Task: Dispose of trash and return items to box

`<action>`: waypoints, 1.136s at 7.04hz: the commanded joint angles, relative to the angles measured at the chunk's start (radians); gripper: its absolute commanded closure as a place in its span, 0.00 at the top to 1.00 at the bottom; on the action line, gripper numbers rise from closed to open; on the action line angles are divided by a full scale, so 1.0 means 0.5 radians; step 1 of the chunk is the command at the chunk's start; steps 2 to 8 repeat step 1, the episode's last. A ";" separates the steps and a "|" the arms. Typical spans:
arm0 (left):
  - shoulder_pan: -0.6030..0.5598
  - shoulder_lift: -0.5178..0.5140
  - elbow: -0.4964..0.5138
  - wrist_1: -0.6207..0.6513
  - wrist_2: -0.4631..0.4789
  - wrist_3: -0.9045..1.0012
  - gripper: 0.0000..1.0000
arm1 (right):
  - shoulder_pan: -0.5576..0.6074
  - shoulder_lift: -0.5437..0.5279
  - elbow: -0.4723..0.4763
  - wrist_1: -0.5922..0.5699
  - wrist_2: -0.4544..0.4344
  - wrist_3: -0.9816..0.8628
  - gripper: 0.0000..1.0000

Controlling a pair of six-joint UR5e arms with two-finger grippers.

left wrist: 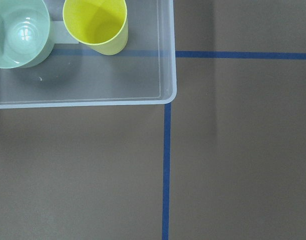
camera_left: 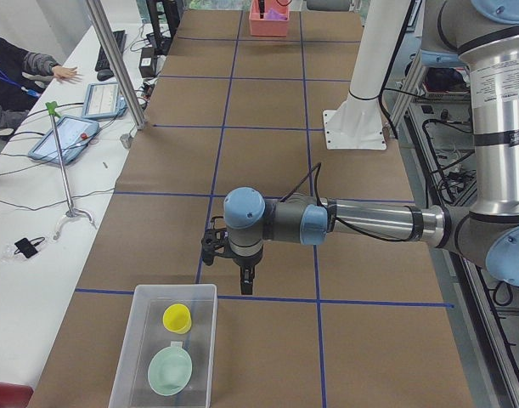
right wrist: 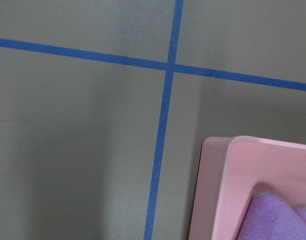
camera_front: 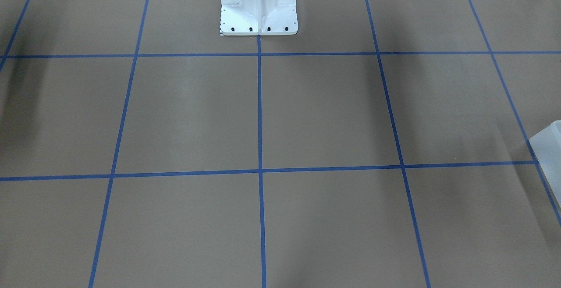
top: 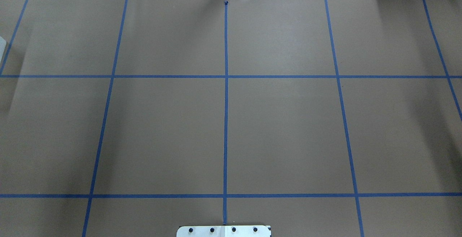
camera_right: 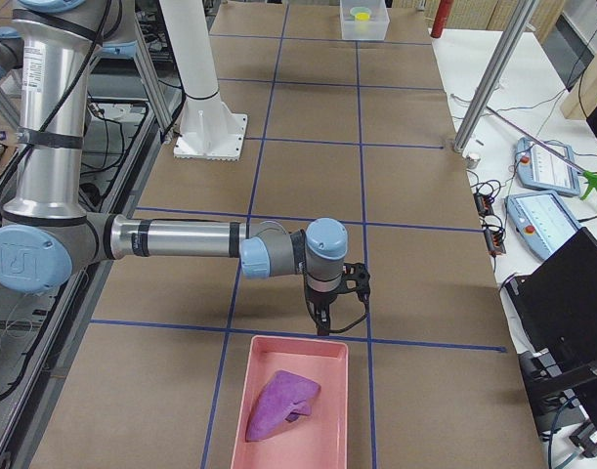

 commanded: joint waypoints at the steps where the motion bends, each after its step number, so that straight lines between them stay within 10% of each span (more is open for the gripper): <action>1: 0.000 0.003 0.000 0.000 0.000 0.000 0.99 | 0.000 0.000 0.000 0.000 0.000 0.000 1.00; 8: 0.000 0.003 0.000 0.000 0.000 0.000 0.99 | 0.000 0.000 0.000 0.000 0.000 0.000 1.00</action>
